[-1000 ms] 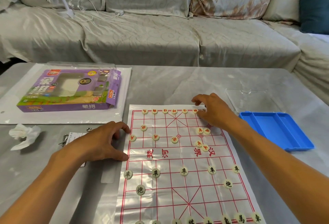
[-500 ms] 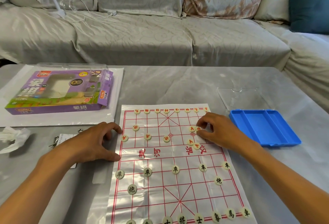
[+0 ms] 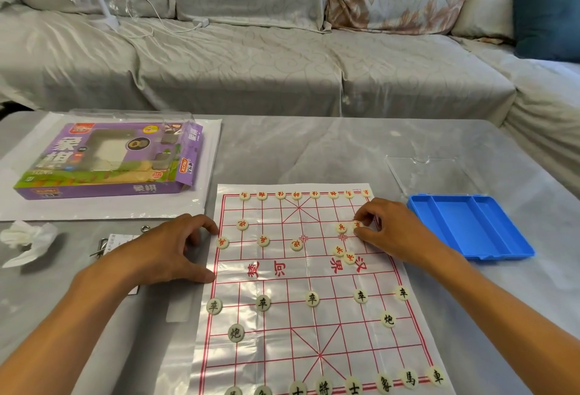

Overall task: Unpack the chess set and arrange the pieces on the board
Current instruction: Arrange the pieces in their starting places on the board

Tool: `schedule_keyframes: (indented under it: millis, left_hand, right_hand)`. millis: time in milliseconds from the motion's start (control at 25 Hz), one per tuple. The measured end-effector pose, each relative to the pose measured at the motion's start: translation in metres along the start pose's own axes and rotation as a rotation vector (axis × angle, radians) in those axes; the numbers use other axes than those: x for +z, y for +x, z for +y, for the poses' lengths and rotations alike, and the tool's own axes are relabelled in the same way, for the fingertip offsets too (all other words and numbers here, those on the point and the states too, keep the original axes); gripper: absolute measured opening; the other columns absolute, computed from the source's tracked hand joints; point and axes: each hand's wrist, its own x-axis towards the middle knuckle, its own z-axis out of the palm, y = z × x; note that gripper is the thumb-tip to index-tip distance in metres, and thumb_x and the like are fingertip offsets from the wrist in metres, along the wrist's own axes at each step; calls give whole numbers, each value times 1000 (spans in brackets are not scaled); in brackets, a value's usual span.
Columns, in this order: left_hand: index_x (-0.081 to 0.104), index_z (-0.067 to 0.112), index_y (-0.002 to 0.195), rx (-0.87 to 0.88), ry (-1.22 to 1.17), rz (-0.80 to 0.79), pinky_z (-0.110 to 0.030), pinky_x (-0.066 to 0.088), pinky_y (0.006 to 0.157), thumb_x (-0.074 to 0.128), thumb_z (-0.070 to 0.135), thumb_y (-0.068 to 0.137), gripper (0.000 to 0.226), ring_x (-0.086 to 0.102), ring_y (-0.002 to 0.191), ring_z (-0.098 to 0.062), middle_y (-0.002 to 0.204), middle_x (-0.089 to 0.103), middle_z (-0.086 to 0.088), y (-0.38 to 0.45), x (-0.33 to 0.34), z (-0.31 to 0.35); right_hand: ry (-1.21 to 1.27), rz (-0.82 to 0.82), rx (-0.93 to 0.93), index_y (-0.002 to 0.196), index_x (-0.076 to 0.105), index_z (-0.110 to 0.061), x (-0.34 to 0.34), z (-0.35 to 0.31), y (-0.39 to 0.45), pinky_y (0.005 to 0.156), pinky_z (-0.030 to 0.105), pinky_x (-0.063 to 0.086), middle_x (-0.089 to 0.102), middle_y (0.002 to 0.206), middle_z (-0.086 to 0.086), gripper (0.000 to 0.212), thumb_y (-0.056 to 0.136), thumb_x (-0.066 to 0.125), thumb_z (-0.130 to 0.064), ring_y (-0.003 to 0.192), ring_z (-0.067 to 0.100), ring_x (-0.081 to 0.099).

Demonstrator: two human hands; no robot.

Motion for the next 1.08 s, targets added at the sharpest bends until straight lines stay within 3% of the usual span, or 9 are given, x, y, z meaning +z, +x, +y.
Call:
schedule_keyframes:
  millis: [120, 280, 360, 560, 720, 1080]
  left_hand:
    - [46, 45, 116, 9, -1, 7, -16, 44, 69, 85, 52, 59, 69, 54, 85, -8, 100, 48, 19, -1, 0, 0]
    - [46, 44, 116, 1, 3, 13, -15, 45, 70, 85, 52, 59, 70, 55, 85, -8, 99, 48, 20, -1, -1, 0]
    - [47, 45, 115, 5, 4, 24, -15, 43, 67, 86, 52, 58, 70, 55, 83, -6, 98, 48, 20, -2, -1, -1]
    - [45, 46, 115, 31, 6, 30, -17, 44, 69, 85, 51, 60, 68, 54, 84, -5, 98, 47, 20, -3, -1, 1]
    - [45, 46, 116, 52, 5, 40, -20, 47, 74, 85, 51, 60, 69, 52, 85, -4, 99, 46, 19, -2, 0, -4]
    - [44, 44, 118, 75, 14, 48, -20, 46, 74, 85, 49, 62, 69, 50, 86, -1, 101, 46, 17, -1, 0, -6]
  right_hand:
    - [30, 57, -2, 106, 65, -23, -6, -11, 3, 86, 22, 49, 63, 103, -9, 27, 85, 68, -38, 90, 9, 56]
    - [97, 152, -158, 104, 67, -21, -9, -65, 29, 76, 19, 48, 61, 90, -11, 23, 85, 68, -35, 77, 9, 54]
    - [123, 147, -238, 105, 67, -21, 1, -104, 50, 73, 14, 44, 62, 93, -10, 23, 87, 67, -36, 76, 8, 54]
    - [94, 82, -314, 112, 67, -17, 42, -173, 95, 79, 21, 45, 66, 109, 0, 29, 88, 65, -33, 83, 9, 51]
    - [52, 40, -295, 111, 68, -16, 61, -186, 113, 83, 26, 49, 67, 111, 2, 29, 88, 66, -33, 83, 11, 52]
    - [62, 29, -269, 107, 69, -17, 68, -191, 119, 78, 25, 51, 68, 106, 1, 29, 86, 68, -36, 81, 13, 57]
